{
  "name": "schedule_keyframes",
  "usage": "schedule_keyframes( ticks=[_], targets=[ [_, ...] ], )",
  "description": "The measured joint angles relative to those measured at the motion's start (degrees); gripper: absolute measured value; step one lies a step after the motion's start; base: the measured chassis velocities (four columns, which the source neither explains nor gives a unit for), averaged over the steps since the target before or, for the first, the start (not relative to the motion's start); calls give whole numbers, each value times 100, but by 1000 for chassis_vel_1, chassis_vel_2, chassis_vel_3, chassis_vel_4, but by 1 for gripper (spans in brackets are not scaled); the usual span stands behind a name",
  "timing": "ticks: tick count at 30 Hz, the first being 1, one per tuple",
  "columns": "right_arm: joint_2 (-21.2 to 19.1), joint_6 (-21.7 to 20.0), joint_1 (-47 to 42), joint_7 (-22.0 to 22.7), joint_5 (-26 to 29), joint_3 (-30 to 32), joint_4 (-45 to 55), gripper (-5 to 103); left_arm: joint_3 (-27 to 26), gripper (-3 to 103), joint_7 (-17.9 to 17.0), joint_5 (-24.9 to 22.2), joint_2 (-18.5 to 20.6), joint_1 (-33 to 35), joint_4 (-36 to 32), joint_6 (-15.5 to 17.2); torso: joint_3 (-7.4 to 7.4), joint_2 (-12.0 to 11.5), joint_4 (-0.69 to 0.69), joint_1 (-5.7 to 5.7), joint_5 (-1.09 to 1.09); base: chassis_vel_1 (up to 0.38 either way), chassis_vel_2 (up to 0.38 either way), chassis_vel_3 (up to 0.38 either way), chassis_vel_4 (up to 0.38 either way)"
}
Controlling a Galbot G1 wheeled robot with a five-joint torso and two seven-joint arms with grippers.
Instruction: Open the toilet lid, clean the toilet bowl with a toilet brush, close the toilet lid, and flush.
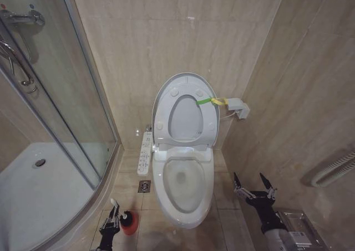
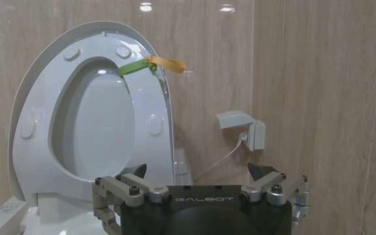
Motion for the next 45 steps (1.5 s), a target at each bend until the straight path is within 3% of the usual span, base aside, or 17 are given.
schedule_keyframes(
  ticks=[31,45],
  targets=[
    [0,0,0,0,0,0,0,100,149,16,55,34,-123,-177,692,-60,0,0,0,0,0,0,0,0,0],
    [0,0,0,0,0,0,0,100,180,16,13,-299,-97,-172,994,-34,0,0,0,0,0,0,0,0,0]
  ],
)
